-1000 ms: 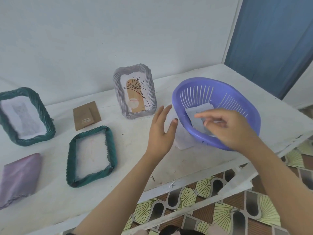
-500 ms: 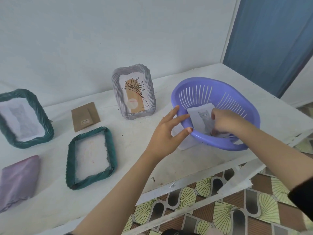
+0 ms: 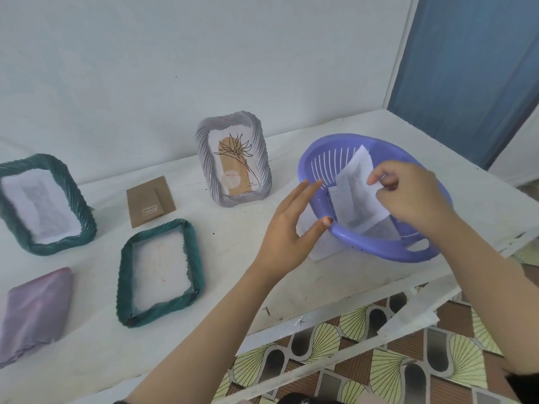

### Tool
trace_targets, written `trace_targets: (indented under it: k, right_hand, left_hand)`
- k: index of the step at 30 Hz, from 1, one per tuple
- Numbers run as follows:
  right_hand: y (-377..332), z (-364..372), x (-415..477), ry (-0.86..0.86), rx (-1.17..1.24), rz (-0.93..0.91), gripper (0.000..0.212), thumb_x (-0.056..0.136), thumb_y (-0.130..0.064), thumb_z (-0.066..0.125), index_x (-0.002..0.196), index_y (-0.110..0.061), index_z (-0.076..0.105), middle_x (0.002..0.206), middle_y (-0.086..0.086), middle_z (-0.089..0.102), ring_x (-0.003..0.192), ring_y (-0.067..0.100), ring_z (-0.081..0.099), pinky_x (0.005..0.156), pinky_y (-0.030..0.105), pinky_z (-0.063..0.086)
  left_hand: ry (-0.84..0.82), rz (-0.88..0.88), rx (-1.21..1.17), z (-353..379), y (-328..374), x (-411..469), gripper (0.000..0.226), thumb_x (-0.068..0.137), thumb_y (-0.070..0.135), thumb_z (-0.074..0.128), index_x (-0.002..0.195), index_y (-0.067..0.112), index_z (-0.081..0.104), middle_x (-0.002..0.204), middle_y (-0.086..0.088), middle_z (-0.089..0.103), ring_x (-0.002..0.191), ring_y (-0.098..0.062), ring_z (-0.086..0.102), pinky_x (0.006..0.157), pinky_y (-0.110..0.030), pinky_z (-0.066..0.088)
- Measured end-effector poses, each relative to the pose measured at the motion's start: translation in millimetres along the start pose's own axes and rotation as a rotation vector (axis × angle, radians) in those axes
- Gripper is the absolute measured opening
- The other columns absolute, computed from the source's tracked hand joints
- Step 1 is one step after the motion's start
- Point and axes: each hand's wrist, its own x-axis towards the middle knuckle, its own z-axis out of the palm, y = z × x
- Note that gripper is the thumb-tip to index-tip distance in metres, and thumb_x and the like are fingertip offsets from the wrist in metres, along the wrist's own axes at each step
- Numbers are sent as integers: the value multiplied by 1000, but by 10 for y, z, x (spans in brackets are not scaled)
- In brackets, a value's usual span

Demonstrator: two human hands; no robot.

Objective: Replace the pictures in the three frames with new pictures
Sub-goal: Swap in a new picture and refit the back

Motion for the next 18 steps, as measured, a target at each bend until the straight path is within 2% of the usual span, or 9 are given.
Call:
trace_targets:
  k: [2,4,5,7,9,11,13,16,18]
  right_hand:
    - [-137,6,-120,56,42,-149,32,78,8,45,87,-15,66,76,8,61,73,26,55,64,29,40]
    - [-277,41,-252,52,45,-308,31,81,6,46,89,-15,67,76,5,63,71,20,57,65,23,41]
    - [-339,72,-311,31,28,-398,29,82,3,46,91,-16,67,77,2,64,71,17,56,66,21,42]
    - [-447,164,-407,-34,-33,-554,25,84,-3,47,93,-16,66,81,0,65,76,19,55,68,29,45]
    - [-546,282,-496,-84,-94,-644,23,81,-3,50,92,-16,65,82,-1,65,78,22,54,66,33,44]
    - [-631,390,-575,-107,-106,-691,23,79,-5,51,91,-18,65,83,-3,65,77,21,55,66,33,44]
    - [-712,482,-646,-158,5,-686,20,80,-14,52,91,-22,67,86,-9,66,83,16,56,73,31,45]
    - [-813,645,-712,-252,312,-558,15,78,-26,58,88,-27,68,102,-14,64,102,3,55,92,15,37]
    - [-852,801,-721,-214,331,-493,14,77,-33,57,88,-32,67,115,-13,56,110,2,49,94,5,26]
  left_hand:
    - [62,32,-115,-45,101,32,47,92,19,54,136,23,39,141,5,45,132,-6,38,110,-28,32]
    - [72,-12,-297,-137,257,74,39,95,14,48,131,27,41,134,8,50,124,-7,48,105,-33,39]
    - [72,-71,-380,-194,346,93,33,97,16,45,126,30,43,124,16,55,115,-6,55,99,-31,45]
    - [92,-220,-497,-290,454,112,23,99,21,39,116,35,49,94,28,60,92,-8,63,84,-25,53]
    - [156,-323,-527,-371,463,89,22,99,22,38,108,27,58,84,12,55,80,-19,57,78,-31,56]
    - [262,-410,-529,-448,378,30,21,95,12,44,99,19,63,80,-3,50,75,-21,49,69,-30,57]
    - [358,-477,-514,-561,247,-53,25,90,0,45,92,17,64,81,-10,53,71,-18,54,62,-27,53]
    - [404,-537,-502,-813,50,-234,30,88,-6,42,90,17,61,91,-10,59,76,-21,56,66,-31,50]
    - [406,-563,-501,-998,-62,-385,33,88,-9,41,91,19,58,87,-10,58,77,-22,52,64,-33,44]
